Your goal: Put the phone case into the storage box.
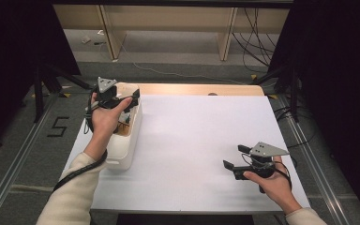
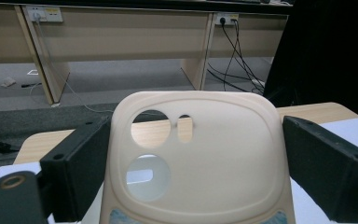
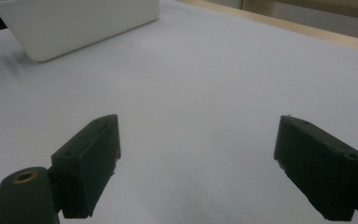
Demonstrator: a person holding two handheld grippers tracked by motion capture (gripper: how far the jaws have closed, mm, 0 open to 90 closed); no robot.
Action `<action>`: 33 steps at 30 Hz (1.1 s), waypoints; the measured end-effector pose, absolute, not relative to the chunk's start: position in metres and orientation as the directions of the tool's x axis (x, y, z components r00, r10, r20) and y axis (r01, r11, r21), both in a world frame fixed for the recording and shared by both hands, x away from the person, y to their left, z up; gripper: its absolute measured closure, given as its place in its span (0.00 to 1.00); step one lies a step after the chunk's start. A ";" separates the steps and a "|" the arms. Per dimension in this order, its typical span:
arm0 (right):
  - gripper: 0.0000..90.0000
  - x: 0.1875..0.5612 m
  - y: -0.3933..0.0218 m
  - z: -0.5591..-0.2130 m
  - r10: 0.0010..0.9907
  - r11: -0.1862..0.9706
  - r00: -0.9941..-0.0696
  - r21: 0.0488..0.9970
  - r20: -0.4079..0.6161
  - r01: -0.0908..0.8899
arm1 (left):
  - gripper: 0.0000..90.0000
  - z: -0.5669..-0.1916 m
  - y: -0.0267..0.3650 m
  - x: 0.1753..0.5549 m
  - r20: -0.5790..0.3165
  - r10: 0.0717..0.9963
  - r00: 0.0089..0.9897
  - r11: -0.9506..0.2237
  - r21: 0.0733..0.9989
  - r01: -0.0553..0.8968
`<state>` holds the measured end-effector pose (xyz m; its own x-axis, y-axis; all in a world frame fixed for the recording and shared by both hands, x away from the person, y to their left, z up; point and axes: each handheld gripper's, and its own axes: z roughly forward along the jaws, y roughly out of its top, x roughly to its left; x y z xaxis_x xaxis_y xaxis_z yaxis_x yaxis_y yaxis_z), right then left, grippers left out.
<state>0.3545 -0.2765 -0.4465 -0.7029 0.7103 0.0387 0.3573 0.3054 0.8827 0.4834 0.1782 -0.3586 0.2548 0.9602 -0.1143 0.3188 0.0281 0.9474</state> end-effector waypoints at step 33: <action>0.17 0.355 -0.275 -0.448 0.710 0.312 -0.703 0.877 0.039 0.364 | 0.12 -0.372 0.187 0.501 -0.101 0.966 0.239 0.015 0.941 0.338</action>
